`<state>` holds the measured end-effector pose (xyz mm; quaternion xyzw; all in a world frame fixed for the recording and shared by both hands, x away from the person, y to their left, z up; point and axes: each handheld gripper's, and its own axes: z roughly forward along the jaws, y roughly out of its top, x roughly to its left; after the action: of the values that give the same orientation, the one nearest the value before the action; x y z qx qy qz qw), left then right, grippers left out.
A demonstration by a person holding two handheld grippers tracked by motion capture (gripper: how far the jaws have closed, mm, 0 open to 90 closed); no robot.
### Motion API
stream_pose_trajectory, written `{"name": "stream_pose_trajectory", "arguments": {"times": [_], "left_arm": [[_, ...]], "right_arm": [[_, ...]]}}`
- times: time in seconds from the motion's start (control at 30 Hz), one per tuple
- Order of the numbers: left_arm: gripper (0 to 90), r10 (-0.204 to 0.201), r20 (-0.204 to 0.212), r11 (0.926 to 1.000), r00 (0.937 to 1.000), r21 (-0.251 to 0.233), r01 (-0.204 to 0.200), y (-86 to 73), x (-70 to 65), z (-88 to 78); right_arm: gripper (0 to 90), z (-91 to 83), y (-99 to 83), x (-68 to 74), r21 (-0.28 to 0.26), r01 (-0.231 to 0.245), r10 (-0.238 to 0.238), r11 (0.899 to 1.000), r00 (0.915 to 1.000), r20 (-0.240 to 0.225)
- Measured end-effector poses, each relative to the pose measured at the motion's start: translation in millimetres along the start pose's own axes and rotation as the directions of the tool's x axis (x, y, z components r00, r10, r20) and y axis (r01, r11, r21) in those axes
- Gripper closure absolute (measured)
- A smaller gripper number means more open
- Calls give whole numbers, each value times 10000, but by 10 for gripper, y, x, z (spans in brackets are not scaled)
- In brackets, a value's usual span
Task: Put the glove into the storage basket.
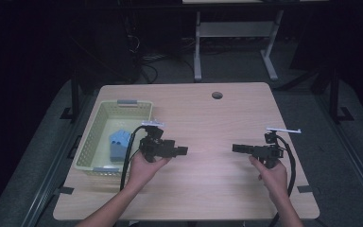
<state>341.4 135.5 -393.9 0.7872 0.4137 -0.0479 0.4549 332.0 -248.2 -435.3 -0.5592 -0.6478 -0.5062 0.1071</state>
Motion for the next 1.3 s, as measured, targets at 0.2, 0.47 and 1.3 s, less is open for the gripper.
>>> {"name": "stream_pose_trajectory", "arguments": {"times": [0.2,0.47,1.3], "left_arm": [[235,308,15,9995,9995,53,-309,-56,-79,58],[210,625,135,9976,9980,302,-628,-166,-138,168],[200,1404,355,9894,9895,321,-1415,-410,-350,287]], "right_arm": [[274,-97,-80,-83,-255,-211,211,9995,9998,5],[256,-170,-153,-177,-344,-313,318,9989,9994,142],[243,-439,-441,-365,-545,-650,654,9964,9978,56]]}}
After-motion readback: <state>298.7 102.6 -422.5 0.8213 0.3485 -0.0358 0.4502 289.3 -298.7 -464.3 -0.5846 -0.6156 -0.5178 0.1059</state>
